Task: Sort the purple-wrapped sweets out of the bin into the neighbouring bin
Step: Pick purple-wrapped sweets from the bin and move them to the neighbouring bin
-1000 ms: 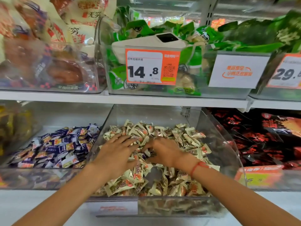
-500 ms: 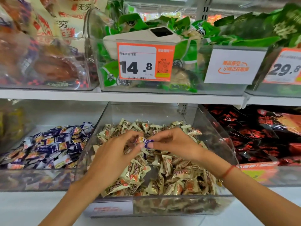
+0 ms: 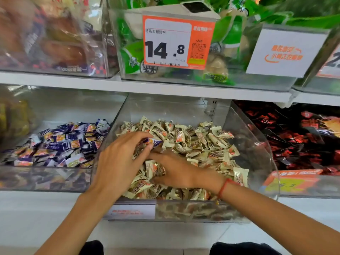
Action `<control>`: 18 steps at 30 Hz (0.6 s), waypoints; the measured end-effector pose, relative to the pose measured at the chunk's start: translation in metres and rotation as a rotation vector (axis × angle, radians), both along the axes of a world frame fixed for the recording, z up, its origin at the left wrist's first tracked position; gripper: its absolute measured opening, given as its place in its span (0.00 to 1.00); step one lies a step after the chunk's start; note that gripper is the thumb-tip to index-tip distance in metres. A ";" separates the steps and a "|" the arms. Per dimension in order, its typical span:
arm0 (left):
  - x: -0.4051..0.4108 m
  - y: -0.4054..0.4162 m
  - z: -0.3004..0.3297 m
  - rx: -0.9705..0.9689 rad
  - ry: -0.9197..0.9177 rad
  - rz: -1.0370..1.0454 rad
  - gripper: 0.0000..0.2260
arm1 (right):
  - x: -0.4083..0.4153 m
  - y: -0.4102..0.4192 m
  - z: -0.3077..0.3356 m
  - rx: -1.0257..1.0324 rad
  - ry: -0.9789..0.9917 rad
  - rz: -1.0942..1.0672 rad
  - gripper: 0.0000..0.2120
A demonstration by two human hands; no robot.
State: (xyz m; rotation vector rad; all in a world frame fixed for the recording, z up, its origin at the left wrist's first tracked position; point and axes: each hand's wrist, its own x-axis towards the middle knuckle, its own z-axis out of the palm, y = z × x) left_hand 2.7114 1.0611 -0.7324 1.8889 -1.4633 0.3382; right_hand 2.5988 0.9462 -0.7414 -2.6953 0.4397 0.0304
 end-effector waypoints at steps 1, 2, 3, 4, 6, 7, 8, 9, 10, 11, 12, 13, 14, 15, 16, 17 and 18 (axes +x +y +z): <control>0.000 0.000 0.000 -0.009 -0.005 -0.001 0.12 | -0.006 -0.005 0.005 -0.052 0.016 0.036 0.29; 0.000 0.000 0.000 -0.016 -0.011 -0.004 0.11 | -0.015 -0.010 0.012 -0.113 0.048 0.064 0.26; -0.001 0.000 -0.001 -0.022 -0.014 -0.007 0.12 | -0.025 -0.015 0.021 -0.174 0.092 0.073 0.25; -0.001 0.000 -0.001 -0.022 -0.012 -0.009 0.12 | -0.037 -0.020 0.029 -0.229 0.126 0.066 0.25; 0.000 -0.001 -0.003 -0.006 0.000 -0.009 0.12 | -0.059 -0.028 0.040 -0.336 0.155 0.036 0.27; 0.000 -0.001 -0.003 0.002 0.006 -0.014 0.12 | -0.069 -0.030 0.046 -0.385 0.164 0.018 0.27; 0.001 -0.001 -0.003 0.005 0.010 -0.021 0.11 | -0.076 -0.031 0.050 -0.421 0.189 -0.008 0.27; 0.001 -0.002 -0.004 0.004 0.012 -0.027 0.11 | -0.082 -0.032 0.055 -0.442 0.229 -0.031 0.27; 0.001 -0.002 -0.004 0.002 0.012 -0.029 0.11 | -0.088 -0.035 0.059 -0.435 0.275 -0.054 0.27; 0.002 -0.002 -0.004 0.006 0.011 -0.028 0.11 | -0.092 -0.038 0.063 -0.399 0.308 -0.069 0.25; 0.002 -0.003 -0.005 0.013 0.010 -0.020 0.11 | -0.094 -0.040 0.067 -0.324 0.299 -0.079 0.23; 0.003 -0.004 -0.006 0.023 0.010 -0.006 0.11 | -0.092 -0.040 0.070 -0.227 0.235 -0.081 0.21; 0.004 -0.005 -0.007 0.033 0.012 0.011 0.12 | -0.088 -0.041 0.070 -0.139 0.125 -0.074 0.19; 0.005 -0.005 -0.008 0.040 0.015 0.029 0.11 | -0.080 -0.042 0.068 -0.097 0.004 -0.059 0.17; 0.005 -0.006 -0.008 0.043 0.018 0.041 0.11 | -0.071 -0.043 0.063 -0.086 -0.091 -0.043 0.15; 0.005 -0.006 -0.008 0.044 0.020 0.048 0.11 | -0.059 -0.041 0.057 -0.082 -0.152 -0.024 0.13; 0.004 -0.006 -0.008 0.044 0.022 0.053 0.11 | -0.047 -0.038 0.050 -0.071 -0.178 0.003 0.11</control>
